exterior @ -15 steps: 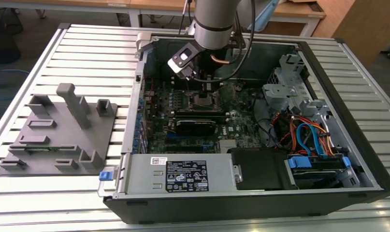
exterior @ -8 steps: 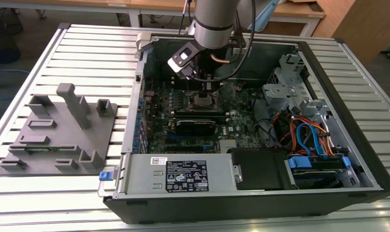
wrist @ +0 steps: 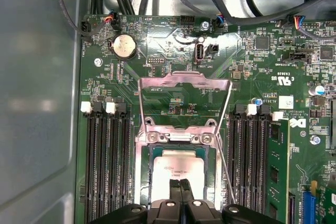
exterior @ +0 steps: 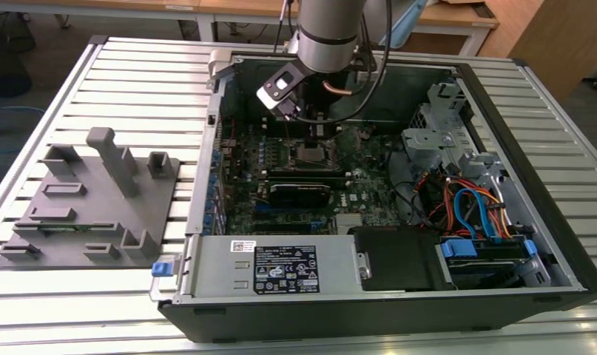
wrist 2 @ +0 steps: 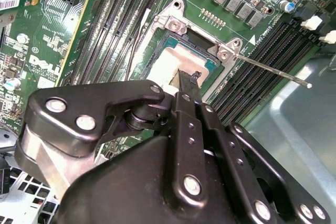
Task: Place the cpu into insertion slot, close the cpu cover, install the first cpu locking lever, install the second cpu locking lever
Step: 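Close the cpu cover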
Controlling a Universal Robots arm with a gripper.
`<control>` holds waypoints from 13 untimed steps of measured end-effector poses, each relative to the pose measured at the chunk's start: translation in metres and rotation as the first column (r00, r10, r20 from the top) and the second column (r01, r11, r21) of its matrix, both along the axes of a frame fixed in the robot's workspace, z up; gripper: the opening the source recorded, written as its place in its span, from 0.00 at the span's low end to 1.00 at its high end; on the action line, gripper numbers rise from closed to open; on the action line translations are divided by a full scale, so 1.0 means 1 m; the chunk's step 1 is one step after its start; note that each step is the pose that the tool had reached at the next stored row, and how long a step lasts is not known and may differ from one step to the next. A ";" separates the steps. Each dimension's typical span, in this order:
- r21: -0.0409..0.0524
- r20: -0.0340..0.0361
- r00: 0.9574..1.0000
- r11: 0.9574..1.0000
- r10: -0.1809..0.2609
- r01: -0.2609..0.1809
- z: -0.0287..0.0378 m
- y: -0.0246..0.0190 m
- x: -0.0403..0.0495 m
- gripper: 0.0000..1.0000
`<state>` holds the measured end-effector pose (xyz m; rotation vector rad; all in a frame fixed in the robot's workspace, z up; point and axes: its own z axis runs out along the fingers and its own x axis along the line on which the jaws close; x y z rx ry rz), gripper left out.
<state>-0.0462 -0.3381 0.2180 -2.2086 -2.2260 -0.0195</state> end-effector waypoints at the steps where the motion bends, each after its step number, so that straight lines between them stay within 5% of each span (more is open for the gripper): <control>1: 0.000 0.000 1.000 1.000 0.000 0.000 0.0004 0.0000 0.0000 0.10; 13: 0.000 0.000 1.000 1.000 0.000 0.000 0.0024 0.0000 0.0000 0.10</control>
